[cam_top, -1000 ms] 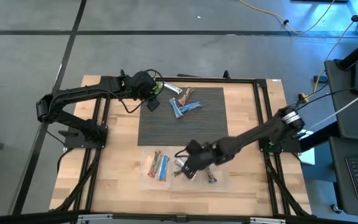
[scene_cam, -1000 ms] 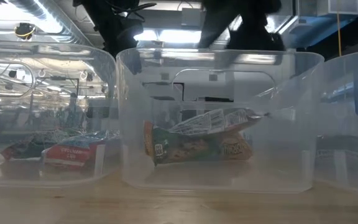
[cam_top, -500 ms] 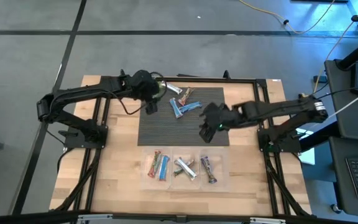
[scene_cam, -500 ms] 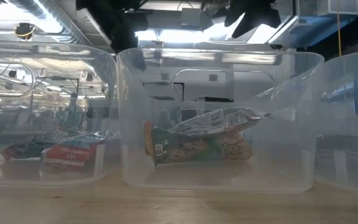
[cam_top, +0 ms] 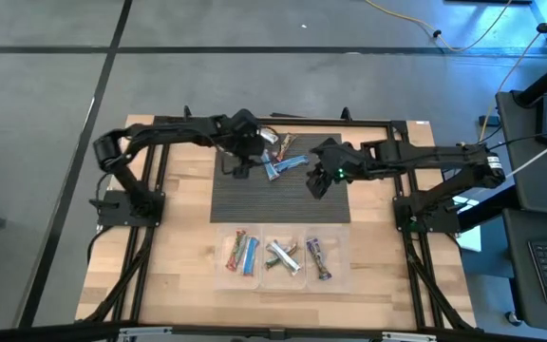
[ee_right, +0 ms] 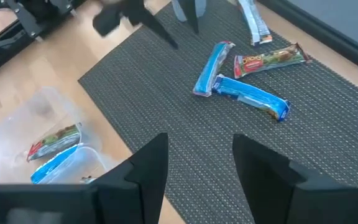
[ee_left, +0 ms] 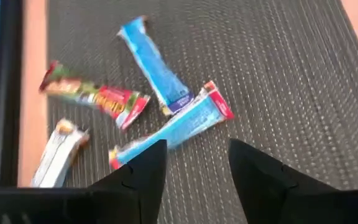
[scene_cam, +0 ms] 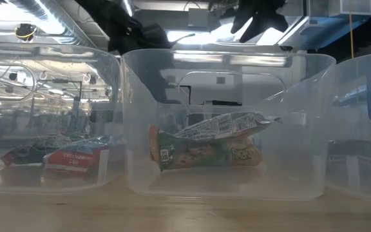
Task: Pick and place Granola Bars by type
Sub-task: Put the red granola bar into the left transparent bin
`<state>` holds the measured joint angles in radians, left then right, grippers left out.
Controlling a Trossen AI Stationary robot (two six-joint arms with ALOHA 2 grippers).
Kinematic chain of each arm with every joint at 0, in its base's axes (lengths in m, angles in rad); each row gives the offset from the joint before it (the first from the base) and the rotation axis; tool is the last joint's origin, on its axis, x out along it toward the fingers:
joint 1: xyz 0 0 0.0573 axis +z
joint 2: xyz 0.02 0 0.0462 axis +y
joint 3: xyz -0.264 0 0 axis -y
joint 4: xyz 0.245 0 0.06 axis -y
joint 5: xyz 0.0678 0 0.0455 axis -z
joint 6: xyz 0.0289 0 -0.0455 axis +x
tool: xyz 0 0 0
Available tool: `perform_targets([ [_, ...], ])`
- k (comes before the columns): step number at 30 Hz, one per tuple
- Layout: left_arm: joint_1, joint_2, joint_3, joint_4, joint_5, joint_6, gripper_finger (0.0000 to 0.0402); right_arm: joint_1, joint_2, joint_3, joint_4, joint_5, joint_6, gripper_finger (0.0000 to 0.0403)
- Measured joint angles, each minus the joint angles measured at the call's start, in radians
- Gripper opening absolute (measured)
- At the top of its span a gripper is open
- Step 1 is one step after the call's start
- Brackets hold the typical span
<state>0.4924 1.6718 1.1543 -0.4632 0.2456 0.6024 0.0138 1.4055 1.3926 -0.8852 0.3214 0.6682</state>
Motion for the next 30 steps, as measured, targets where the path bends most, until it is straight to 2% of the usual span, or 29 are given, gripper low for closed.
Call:
perform_targets([
  [4, -0.002, 0.089, 0.093, -0.059, 0.007, 0.052, 0.0167, -0.011, 0.0, 0.0, -0.005, 0.0, -0.018, 0.0182],
  [9, -0.001, 0.203, 0.232, -0.067, -0.003, -0.247, 0.0167, -0.017, 0.0, 0.0, -0.011, 0.0, -0.024, 0.0182],
  [14, -0.002, 0.26, 0.299, 0.003, -0.058, -0.55, 0.0167, -0.018, 0.0, 0.0, -0.046, 0.0, -0.041, 0.0182],
  [19, -0.002, 0.263, 0.304, 0.066, -0.062, -0.677, 0.0167, -0.032, -0.001, 0.0, -0.108, -0.003, -0.126, 0.0182],
  [21, -0.002, 0.26, 0.304, 0.071, -0.06, -0.715, 0.0167, -0.063, -0.002, 0.0, -0.152, -0.033, -0.16, 0.0182],
  [25, -0.005, 0.259, 0.304, 0.079, -0.078, -0.794, 0.0168, -0.169, -0.018, -0.004, -0.226, -0.158, -0.313, 0.0182],
  [30, -0.033, 0.259, 0.304, 0.082, -0.198, -0.859, 0.0195, -0.294, -0.099, -0.048, -0.19, -0.193, -0.515, 0.0182],
])
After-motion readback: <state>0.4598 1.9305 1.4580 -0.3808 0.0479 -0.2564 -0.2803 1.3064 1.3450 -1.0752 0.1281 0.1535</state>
